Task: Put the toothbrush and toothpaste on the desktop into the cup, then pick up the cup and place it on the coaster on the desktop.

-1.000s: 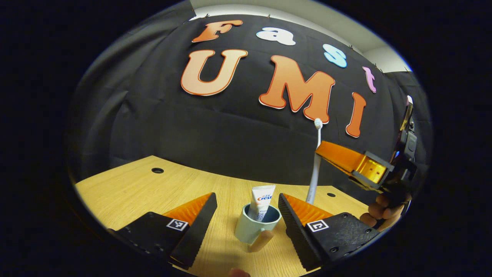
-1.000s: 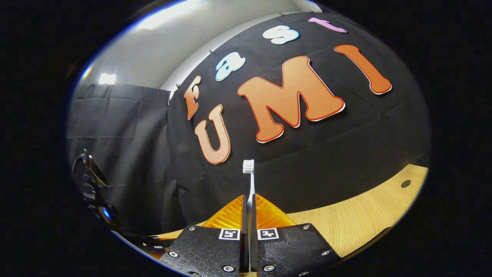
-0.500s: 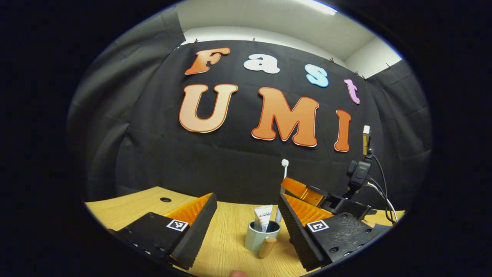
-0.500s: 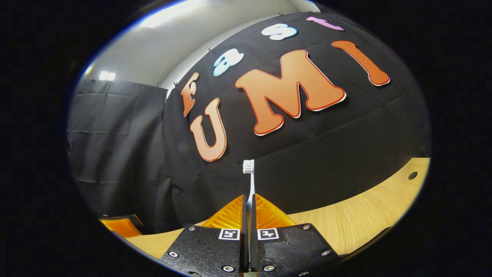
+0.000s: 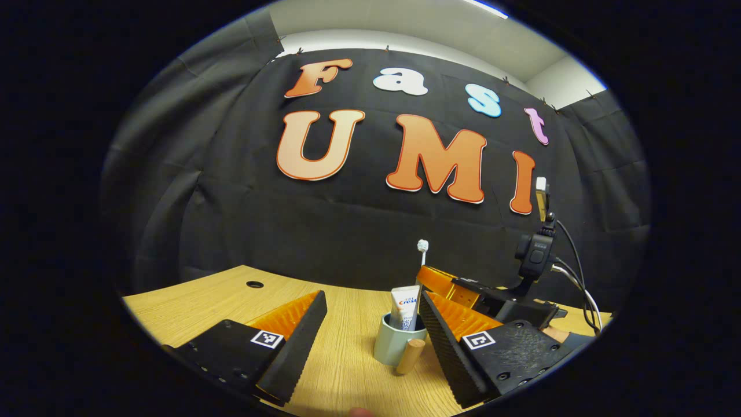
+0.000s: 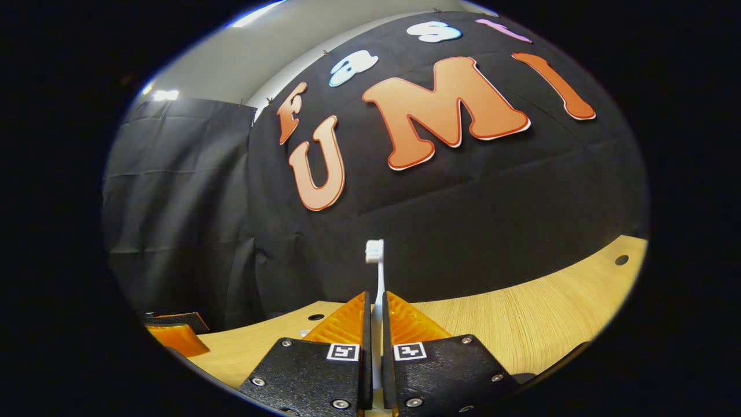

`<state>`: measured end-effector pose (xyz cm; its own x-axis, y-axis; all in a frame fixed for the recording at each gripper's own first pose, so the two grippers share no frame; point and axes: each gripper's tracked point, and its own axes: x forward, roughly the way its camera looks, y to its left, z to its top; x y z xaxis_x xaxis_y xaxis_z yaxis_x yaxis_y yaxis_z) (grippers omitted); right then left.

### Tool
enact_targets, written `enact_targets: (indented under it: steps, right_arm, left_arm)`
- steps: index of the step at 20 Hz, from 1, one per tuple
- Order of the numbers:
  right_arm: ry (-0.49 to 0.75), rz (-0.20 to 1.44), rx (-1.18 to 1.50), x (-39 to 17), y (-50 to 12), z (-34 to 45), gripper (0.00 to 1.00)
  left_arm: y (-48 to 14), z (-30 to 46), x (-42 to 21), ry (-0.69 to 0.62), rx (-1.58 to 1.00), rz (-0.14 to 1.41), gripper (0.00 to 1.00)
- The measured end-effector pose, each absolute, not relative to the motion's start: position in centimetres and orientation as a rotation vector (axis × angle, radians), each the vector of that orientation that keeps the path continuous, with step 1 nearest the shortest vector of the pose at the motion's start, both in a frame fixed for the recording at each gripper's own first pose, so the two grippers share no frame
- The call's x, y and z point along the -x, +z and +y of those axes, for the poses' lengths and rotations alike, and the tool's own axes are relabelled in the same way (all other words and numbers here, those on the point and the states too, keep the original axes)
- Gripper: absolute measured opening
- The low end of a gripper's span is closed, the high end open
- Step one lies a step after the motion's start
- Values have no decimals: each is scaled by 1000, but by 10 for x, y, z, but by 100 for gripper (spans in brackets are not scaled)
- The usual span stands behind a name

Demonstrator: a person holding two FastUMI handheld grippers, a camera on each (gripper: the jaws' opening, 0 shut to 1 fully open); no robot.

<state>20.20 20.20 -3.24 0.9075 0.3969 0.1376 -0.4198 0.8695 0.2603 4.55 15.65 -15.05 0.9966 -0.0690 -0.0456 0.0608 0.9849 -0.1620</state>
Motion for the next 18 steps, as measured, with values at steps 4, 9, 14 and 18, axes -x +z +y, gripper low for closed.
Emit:
enact_targets:
  steps: [4,9,14,18]
  right_arm:
    - [442,-82,-243,-179,-17,180,14]
    - [424,-109,-185,-149,15,146,30]
    - [422,-155,-141,-115,42,119,75]
    - [420,-175,-141,-93,51,98,86]
  left_arm:
    - [-149,142,-38,-75,157,75,96]
    - [-138,121,-48,-91,174,156,97]
    - [-125,107,-68,-105,141,271,97]
    - [-142,99,-77,-129,113,480,97]
